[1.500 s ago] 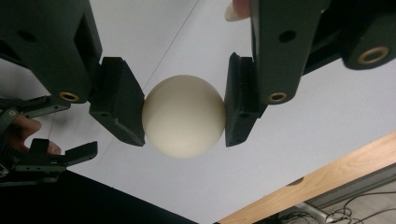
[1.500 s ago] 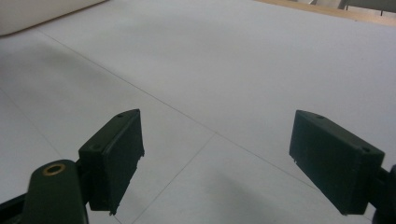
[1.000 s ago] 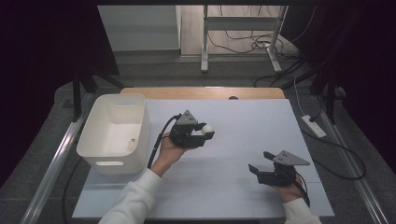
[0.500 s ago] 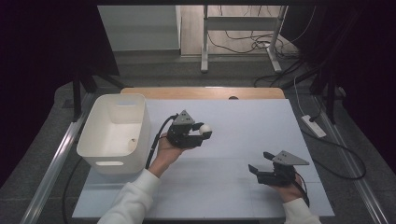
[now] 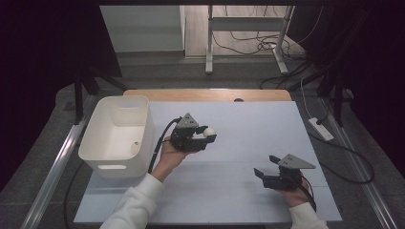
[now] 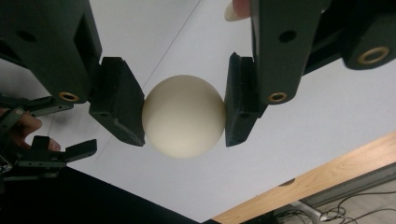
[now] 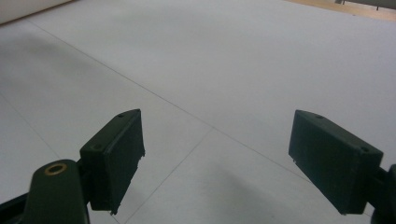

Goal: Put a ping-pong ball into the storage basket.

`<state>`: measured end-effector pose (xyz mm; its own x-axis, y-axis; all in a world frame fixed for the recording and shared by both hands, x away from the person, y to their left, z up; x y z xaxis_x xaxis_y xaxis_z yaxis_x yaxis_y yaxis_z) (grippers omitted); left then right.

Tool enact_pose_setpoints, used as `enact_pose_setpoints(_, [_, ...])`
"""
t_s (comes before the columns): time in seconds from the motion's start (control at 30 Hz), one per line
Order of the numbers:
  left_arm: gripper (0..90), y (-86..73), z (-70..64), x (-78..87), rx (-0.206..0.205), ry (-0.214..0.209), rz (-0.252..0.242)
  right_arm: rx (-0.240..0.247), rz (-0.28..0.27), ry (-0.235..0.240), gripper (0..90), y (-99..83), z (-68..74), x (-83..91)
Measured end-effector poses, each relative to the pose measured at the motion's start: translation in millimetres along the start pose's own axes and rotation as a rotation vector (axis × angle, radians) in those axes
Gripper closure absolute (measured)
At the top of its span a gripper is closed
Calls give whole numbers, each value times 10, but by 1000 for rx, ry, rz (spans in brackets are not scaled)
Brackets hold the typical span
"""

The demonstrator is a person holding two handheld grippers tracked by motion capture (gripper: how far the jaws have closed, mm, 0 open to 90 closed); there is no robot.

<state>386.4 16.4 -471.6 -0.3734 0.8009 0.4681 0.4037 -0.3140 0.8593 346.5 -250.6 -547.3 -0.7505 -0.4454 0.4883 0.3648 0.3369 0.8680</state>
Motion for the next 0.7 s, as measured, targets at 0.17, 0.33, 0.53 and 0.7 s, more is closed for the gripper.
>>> enact_pose_setpoints(0.17, [507,-13,16,9,12,-5,-6,-1,4,-1,185,-4,-5,-1])
enact_pose_setpoints(0.33, [507,7,18,39,19,-7,-21,-2,6,2,185,-7,0,-7])
enact_pose_setpoints(0.53, [507,22,29,78,18,1,-29,-2,11,0,186,-12,-1,-9])
enact_pose_setpoints(0.7, [507,26,29,87,18,1,-31,-3,12,0,186,-12,0,-11])
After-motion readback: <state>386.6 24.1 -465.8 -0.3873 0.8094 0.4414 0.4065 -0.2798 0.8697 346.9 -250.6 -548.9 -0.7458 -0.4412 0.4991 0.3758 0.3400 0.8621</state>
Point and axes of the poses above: each handheld gripper's, and its own axes: x roughly backward along the jaws, y roughly out of its top, z roughly to its left, the point moved 7 cm from there along -x, roughly forward along the jaws, and after that the axes turned 9 degrees about -y, right-handed, at the moved point
